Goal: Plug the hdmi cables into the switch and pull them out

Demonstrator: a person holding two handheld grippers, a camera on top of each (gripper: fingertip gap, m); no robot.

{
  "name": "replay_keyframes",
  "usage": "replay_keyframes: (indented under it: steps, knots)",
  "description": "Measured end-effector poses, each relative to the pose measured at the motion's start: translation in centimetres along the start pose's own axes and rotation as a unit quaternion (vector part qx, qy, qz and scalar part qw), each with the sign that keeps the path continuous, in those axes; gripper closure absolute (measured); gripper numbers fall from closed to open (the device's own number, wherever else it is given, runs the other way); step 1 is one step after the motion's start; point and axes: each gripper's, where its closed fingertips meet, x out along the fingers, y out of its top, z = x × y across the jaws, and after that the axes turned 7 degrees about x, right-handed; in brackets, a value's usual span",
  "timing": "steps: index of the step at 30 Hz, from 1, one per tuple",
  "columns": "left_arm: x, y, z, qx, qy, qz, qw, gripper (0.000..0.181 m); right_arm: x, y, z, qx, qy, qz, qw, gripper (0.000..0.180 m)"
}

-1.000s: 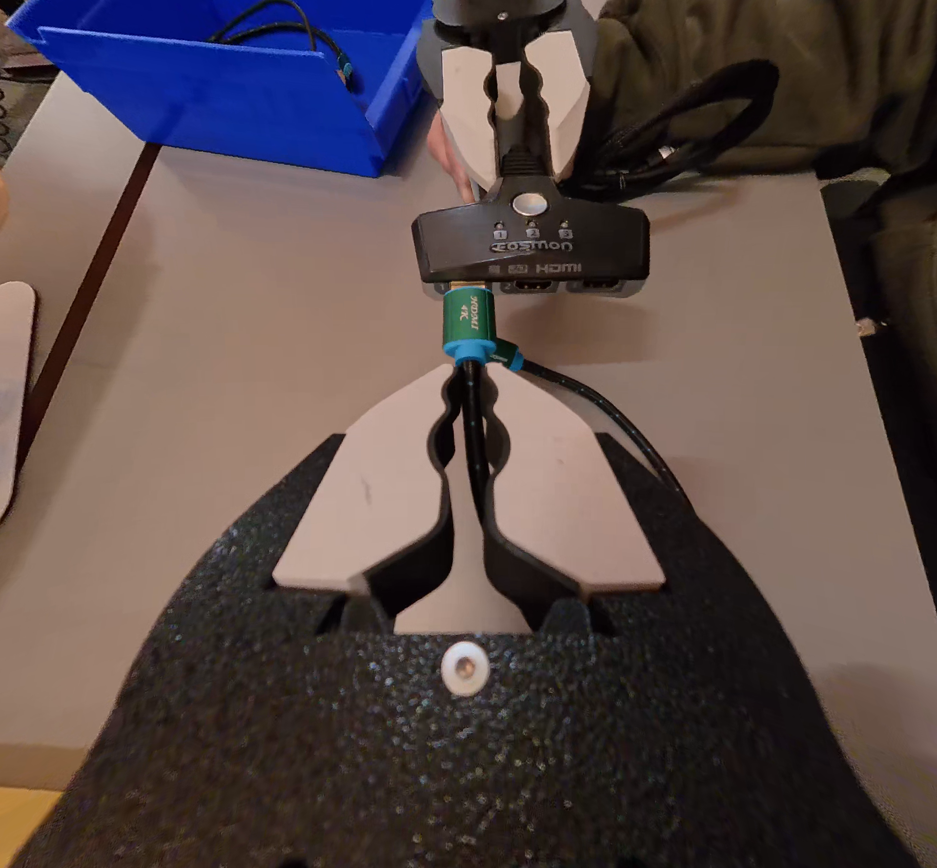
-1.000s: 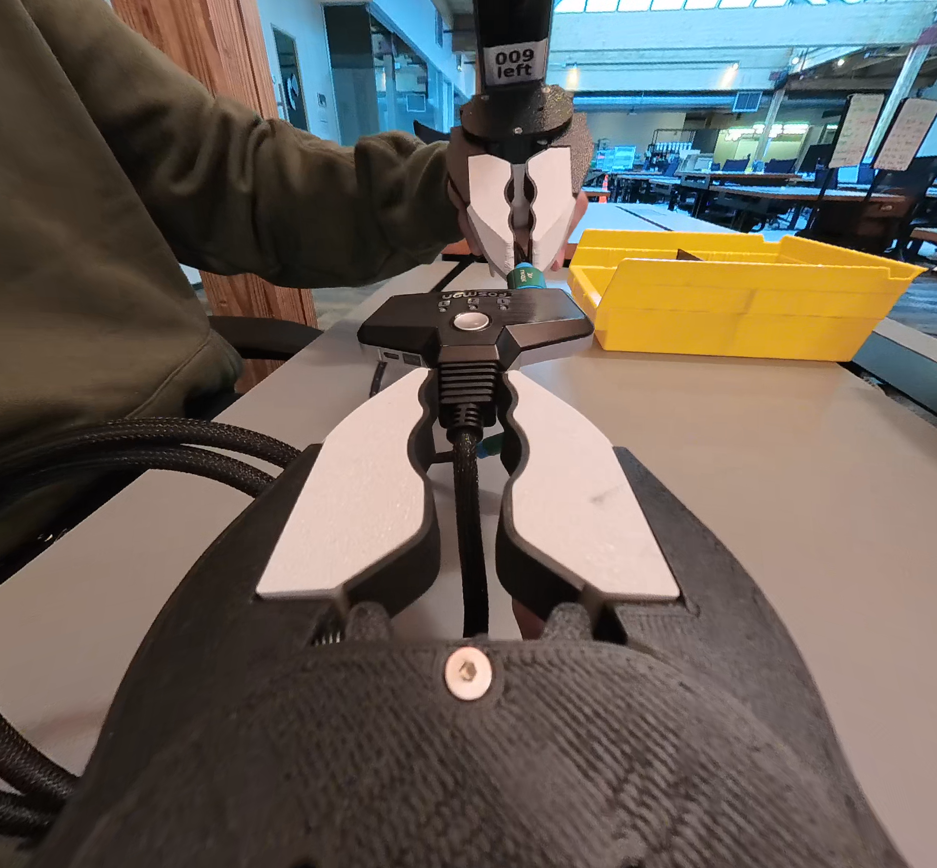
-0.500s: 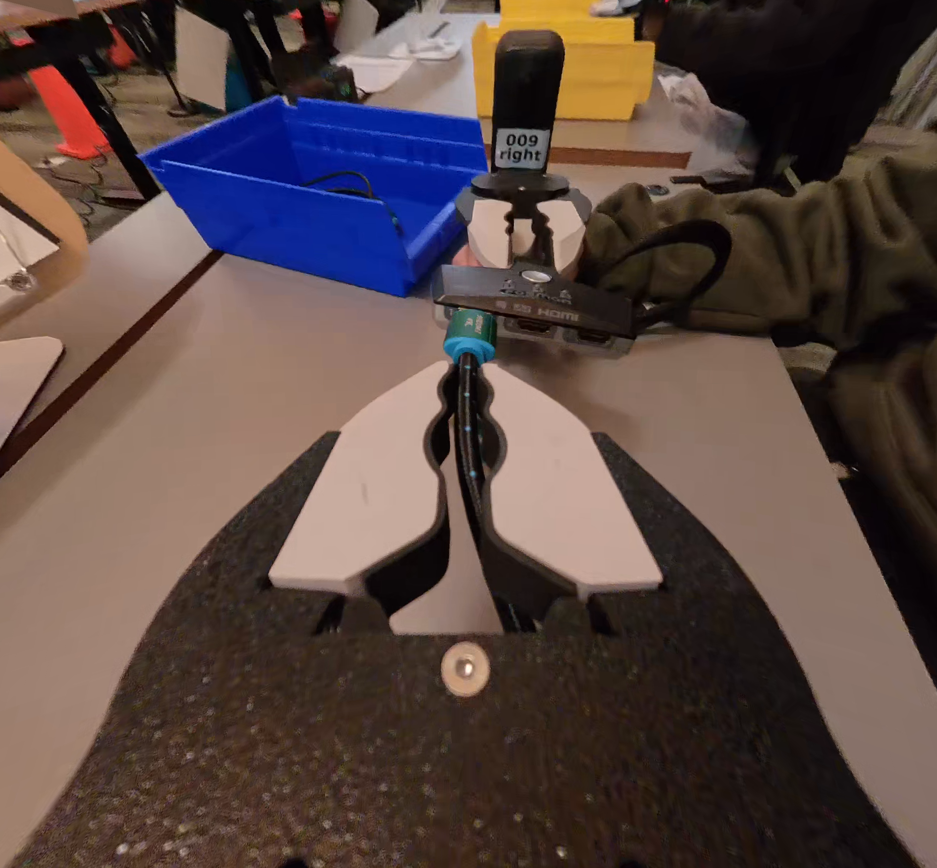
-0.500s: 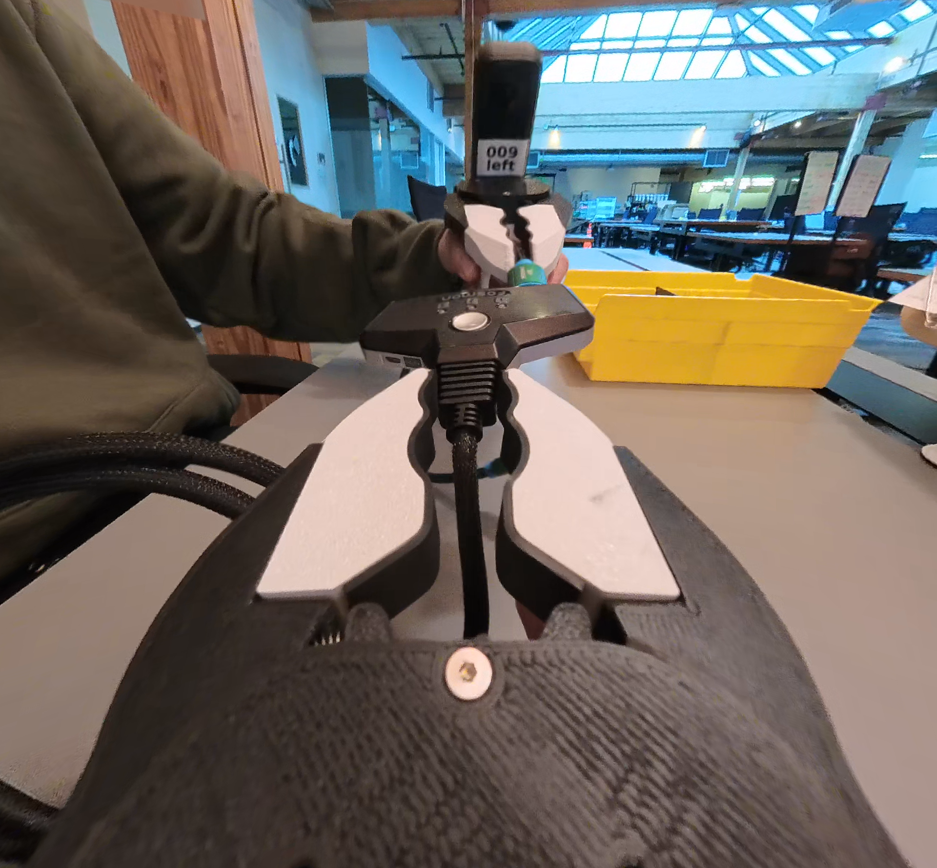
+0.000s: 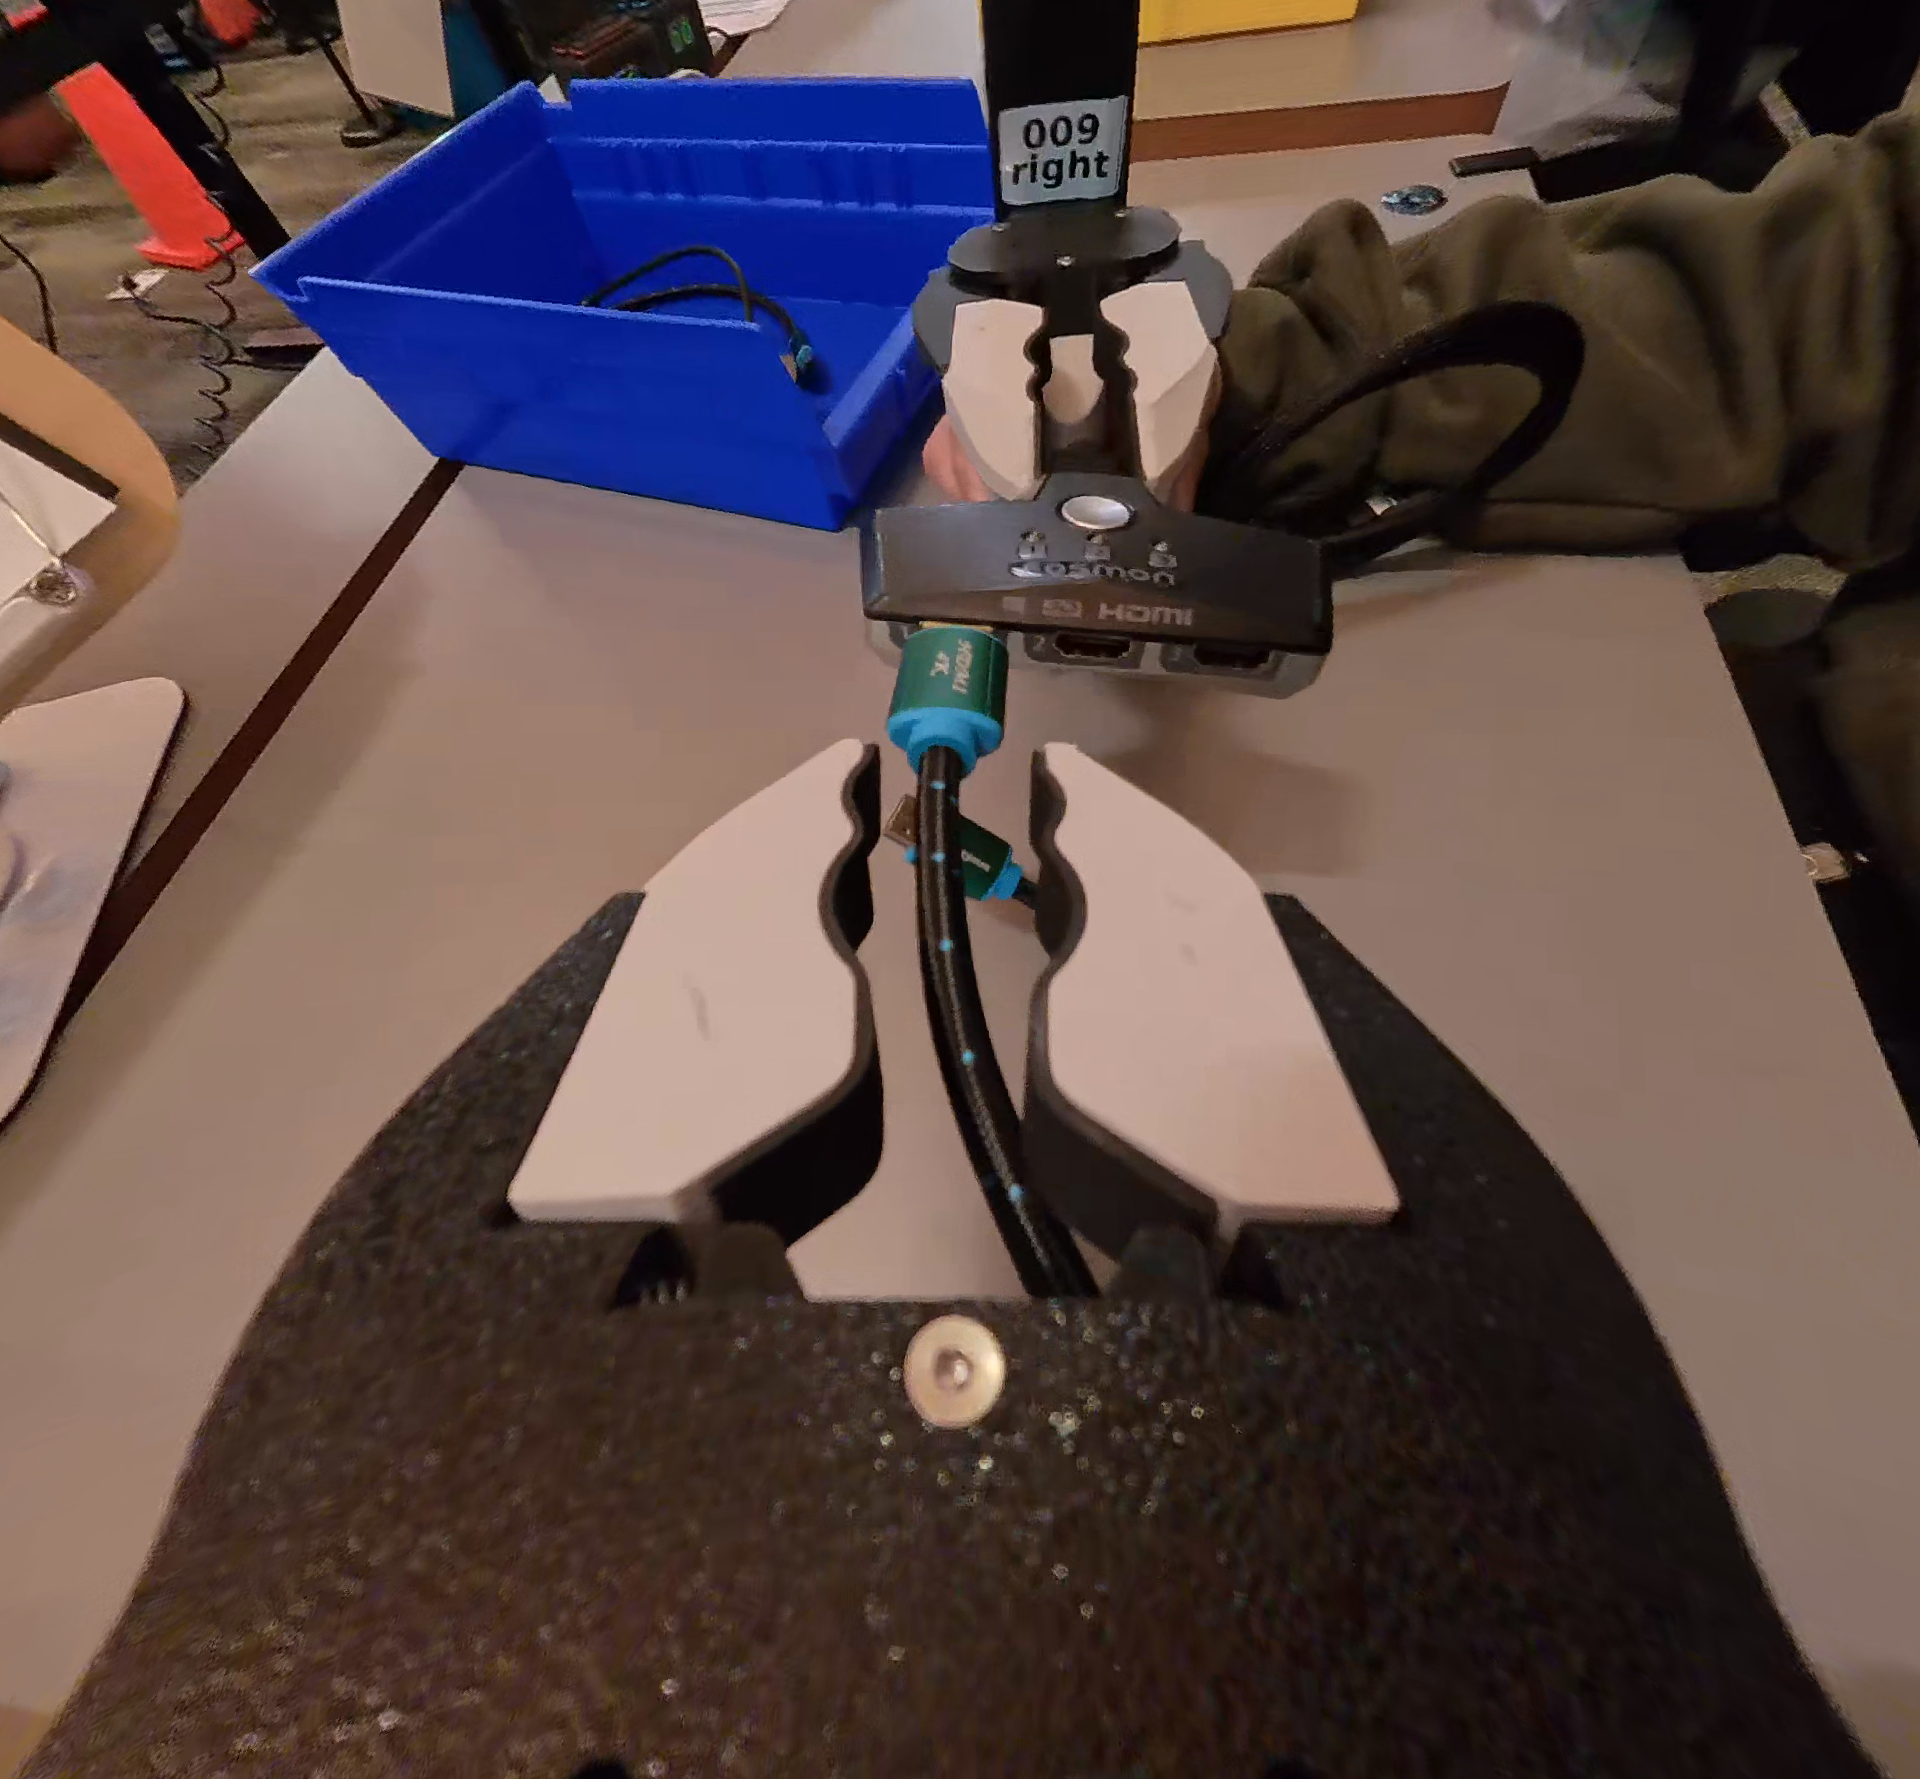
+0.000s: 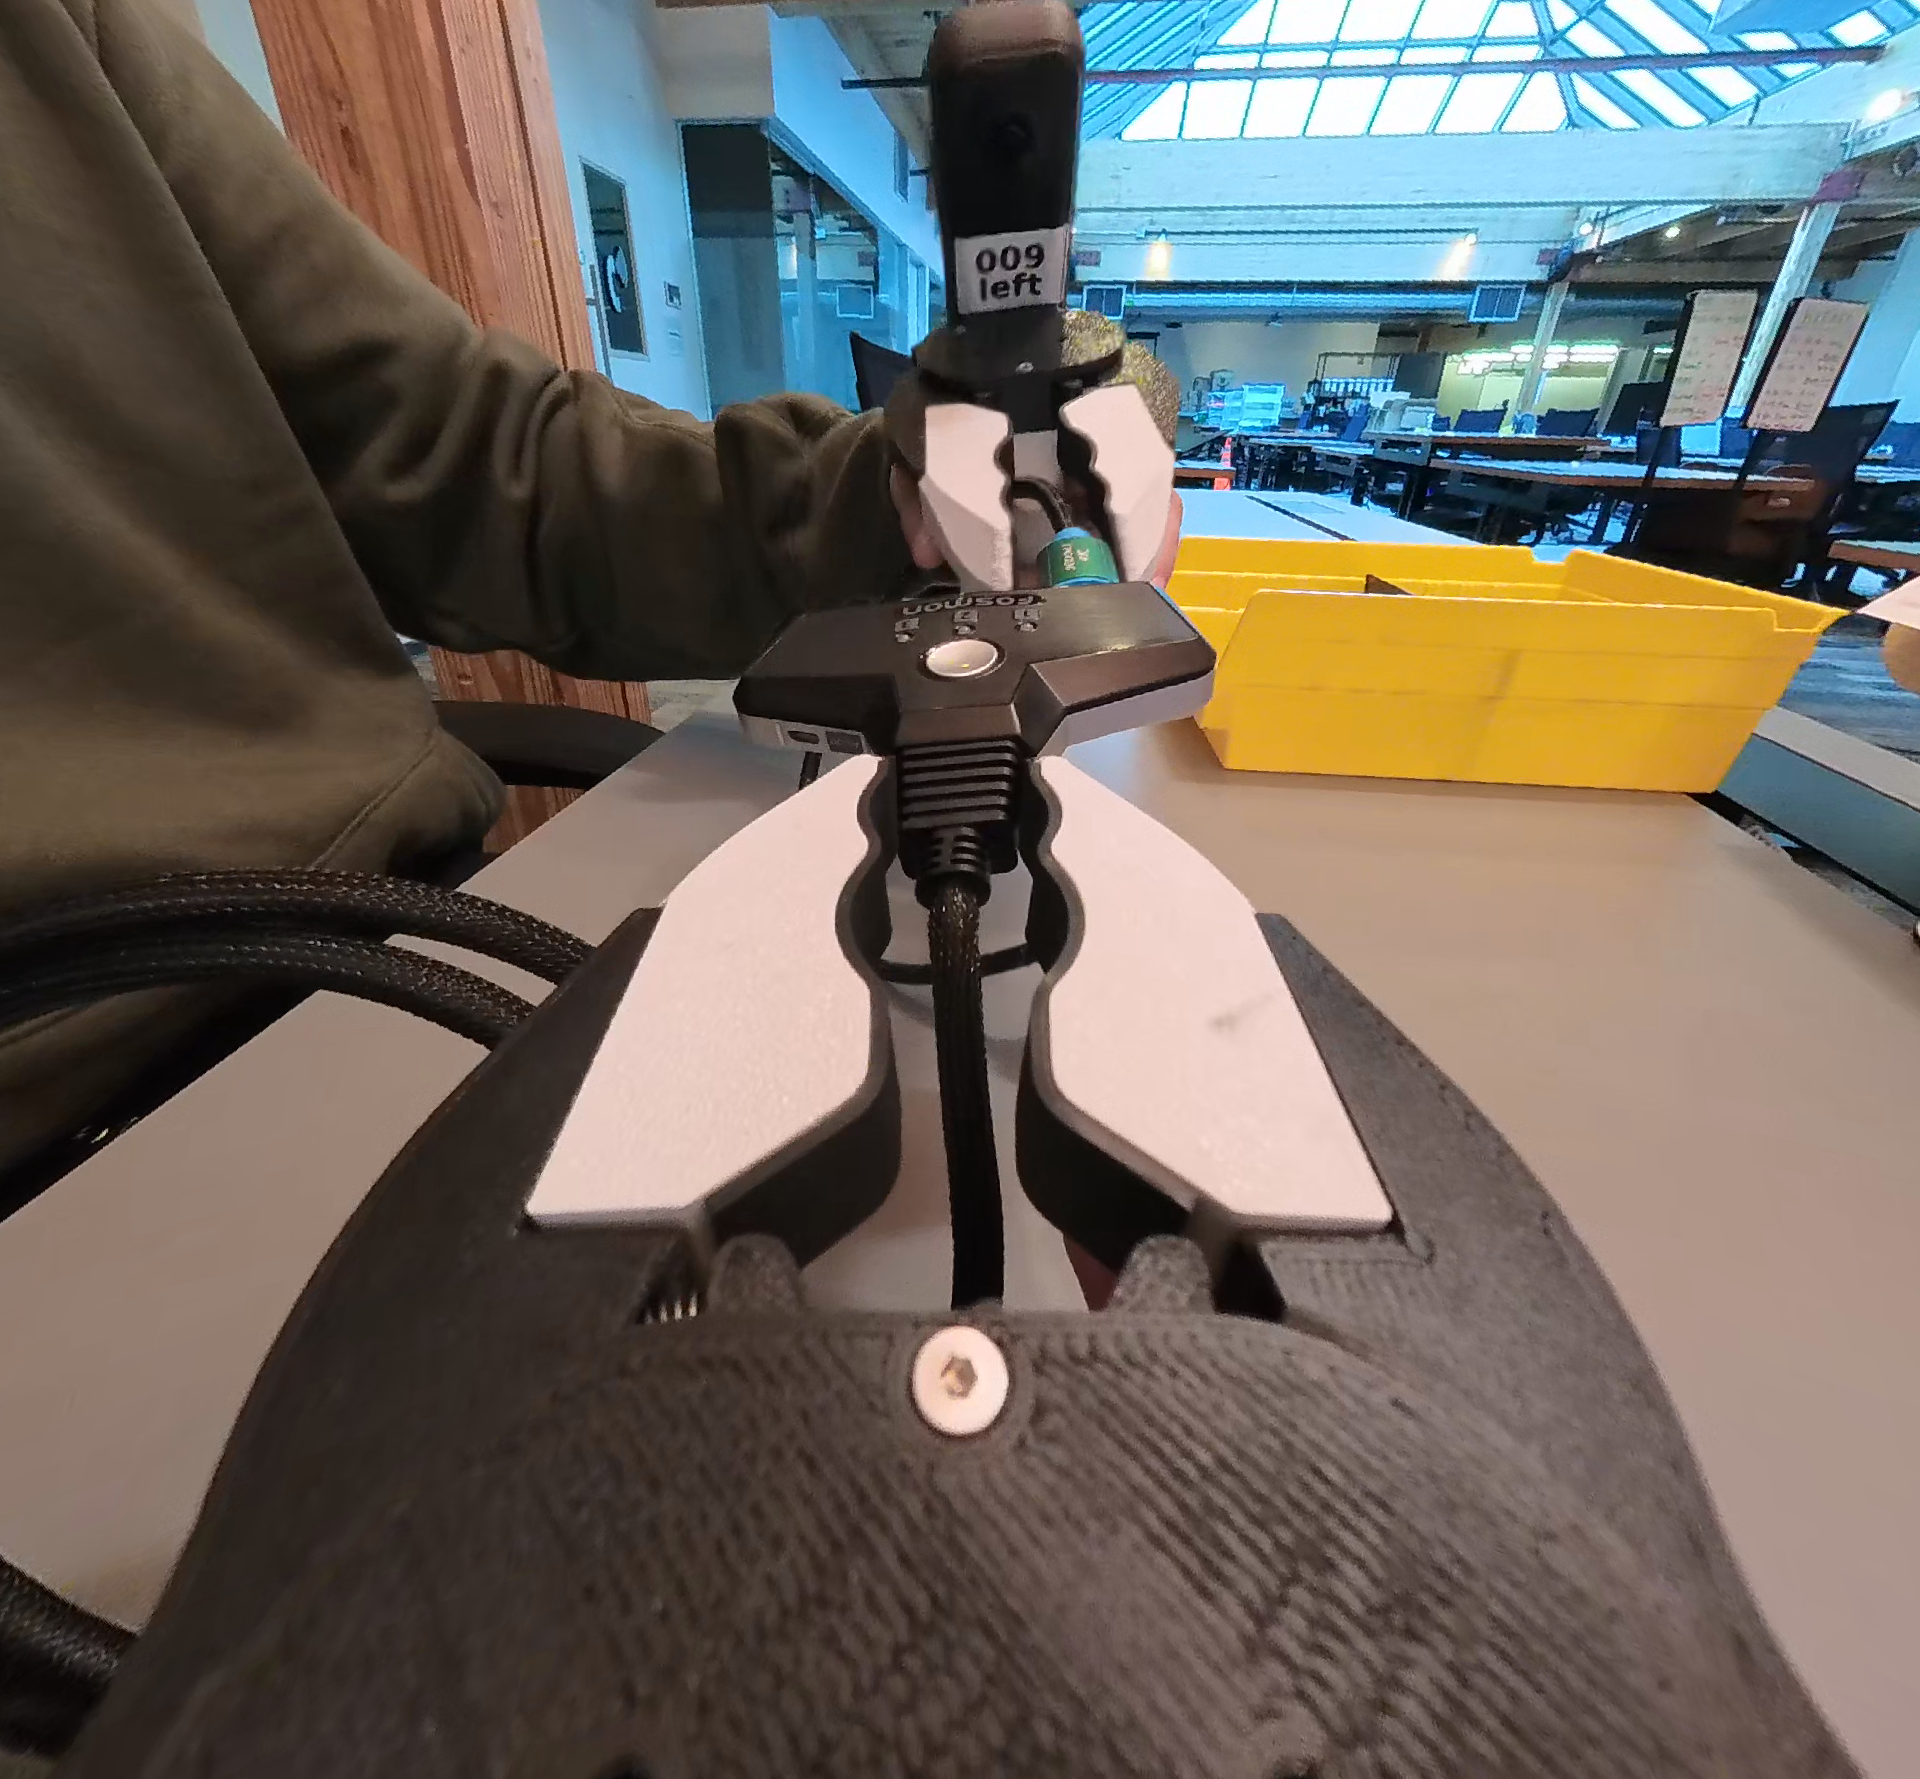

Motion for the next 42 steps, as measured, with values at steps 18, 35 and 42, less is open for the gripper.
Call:
replay_keyframes:
  steps: [18, 35, 42]
  knots:
    - [0.3, 0.0, -1.0, 0.072, 0.027, -0.085, 0.993, 0.161, 0.5, -0.7, 0.4, -0.002, -0.019, -0.029, 0.999, 0.157]
    - [1.2, -0.8, -1.1, 0.031, 0.022, -0.063, 0.997, 0.161, 0.2, -0.2, 0.5, 0.008, -0.014, -0.01, 1.0, 0.157]
    - [-0.1, 1.8, -2.7, 0.03, 0.095, 0.014, 0.995, 0.143, -0.5, 0.7, 0.6, 0.014, -0.014, 0.028, 0.999, 0.157]
